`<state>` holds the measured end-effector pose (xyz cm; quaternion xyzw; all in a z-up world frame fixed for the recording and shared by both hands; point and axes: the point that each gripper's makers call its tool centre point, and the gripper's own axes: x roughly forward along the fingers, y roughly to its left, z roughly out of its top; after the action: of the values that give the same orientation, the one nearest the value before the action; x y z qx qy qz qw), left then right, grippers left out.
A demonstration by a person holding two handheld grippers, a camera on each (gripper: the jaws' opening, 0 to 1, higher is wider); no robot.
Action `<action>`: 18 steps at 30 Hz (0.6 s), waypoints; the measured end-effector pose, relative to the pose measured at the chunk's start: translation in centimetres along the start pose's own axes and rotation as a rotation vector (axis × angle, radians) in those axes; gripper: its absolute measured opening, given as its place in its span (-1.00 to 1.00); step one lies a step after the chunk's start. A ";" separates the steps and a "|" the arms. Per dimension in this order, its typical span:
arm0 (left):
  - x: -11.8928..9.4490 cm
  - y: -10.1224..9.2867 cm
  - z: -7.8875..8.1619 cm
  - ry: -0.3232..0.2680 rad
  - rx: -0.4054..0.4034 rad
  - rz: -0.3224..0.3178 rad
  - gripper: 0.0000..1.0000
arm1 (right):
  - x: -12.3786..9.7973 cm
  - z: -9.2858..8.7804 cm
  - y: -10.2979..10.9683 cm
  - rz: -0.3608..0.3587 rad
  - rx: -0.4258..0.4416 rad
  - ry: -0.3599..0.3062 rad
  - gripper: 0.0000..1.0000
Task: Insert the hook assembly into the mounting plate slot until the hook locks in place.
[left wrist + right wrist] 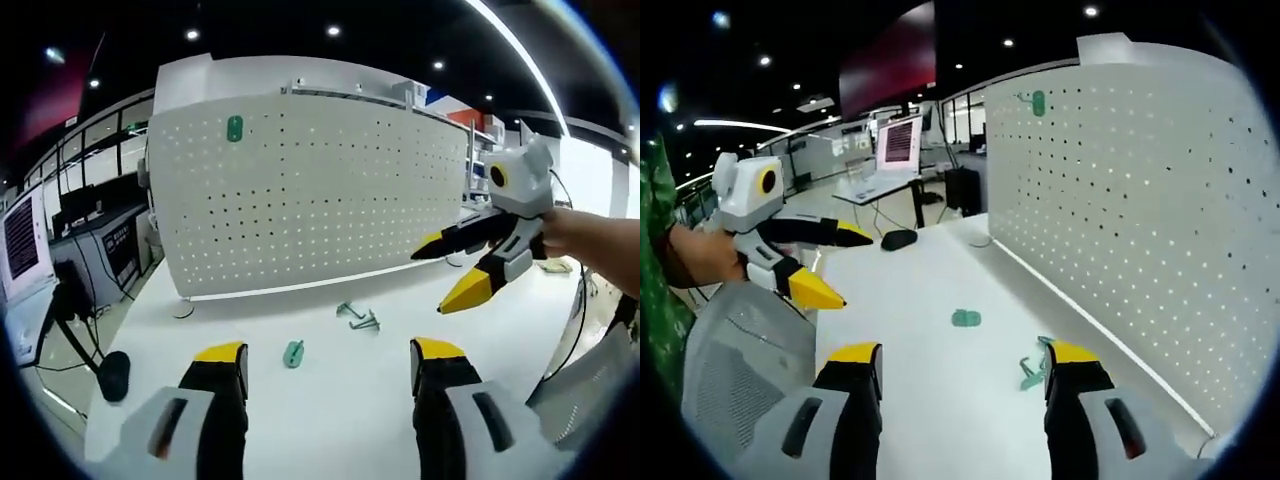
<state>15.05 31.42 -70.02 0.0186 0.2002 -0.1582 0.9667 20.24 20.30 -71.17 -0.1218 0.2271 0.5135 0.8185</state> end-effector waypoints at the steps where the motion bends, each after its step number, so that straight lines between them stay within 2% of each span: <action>1: 0.0 0.0 -0.1 0.001 0.000 0.000 0.35 | 0.1 0.0 0.0 0.002 -0.001 0.001 0.32; 18: -0.6 -0.3 -1.3 0.030 0.006 -0.020 0.35 | 4.5 -0.2 0.3 0.065 -0.058 0.070 0.30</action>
<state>13.96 31.45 -70.96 0.0219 0.2142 -0.1684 0.9619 21.55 23.89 -73.57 -0.1559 0.2446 0.5415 0.7891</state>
